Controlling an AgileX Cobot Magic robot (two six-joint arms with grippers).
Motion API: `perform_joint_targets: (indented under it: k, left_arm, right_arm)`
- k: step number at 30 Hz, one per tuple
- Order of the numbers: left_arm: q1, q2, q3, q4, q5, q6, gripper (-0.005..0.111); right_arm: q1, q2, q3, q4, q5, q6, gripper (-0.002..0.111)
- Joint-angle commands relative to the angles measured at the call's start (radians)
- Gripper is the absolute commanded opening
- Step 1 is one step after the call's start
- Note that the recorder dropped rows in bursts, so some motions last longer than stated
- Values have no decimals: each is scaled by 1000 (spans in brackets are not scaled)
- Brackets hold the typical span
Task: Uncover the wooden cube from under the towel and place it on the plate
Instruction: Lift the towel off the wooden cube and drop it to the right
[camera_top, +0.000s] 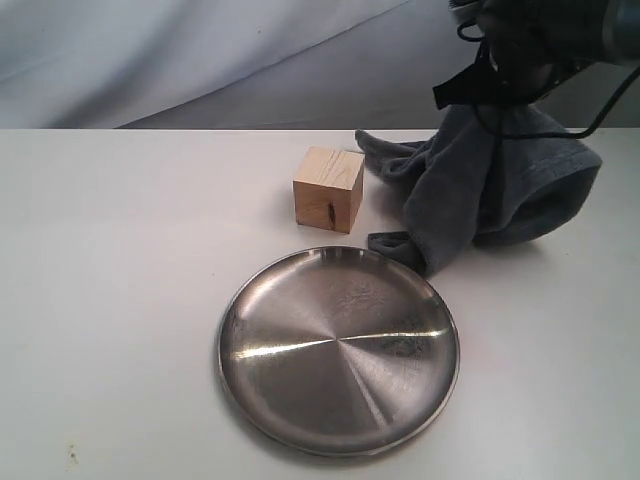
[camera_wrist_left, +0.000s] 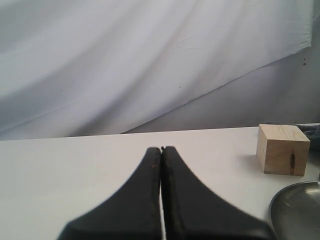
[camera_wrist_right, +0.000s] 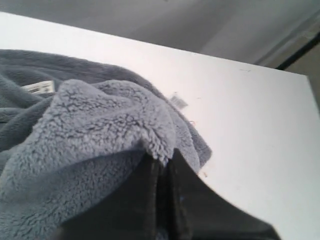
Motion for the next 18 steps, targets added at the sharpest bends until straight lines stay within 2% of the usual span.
perform_joint_targets:
  k: [1, 5, 7, 14, 18]
  left_arm:
    - [2, -4, 4, -2, -11, -2, 0]
    - [2, -4, 4, -2, -11, -2, 0]
    - [2, -4, 4, -2, -11, -2, 0]
    - [2, -4, 4, -2, -11, -2, 0]
    - [2, -4, 4, -2, -11, -2, 0]
  right_arm:
    - [-4, -8, 6, 101, -44, -71, 0]
    - [-9, -8, 6, 107, -42, -60, 1]
    - [-9, -8, 6, 107, -42, -65, 5]
    - [-9, -8, 6, 105, -52, -63, 41]
    - [-9, -8, 6, 122, -61, -63, 47]
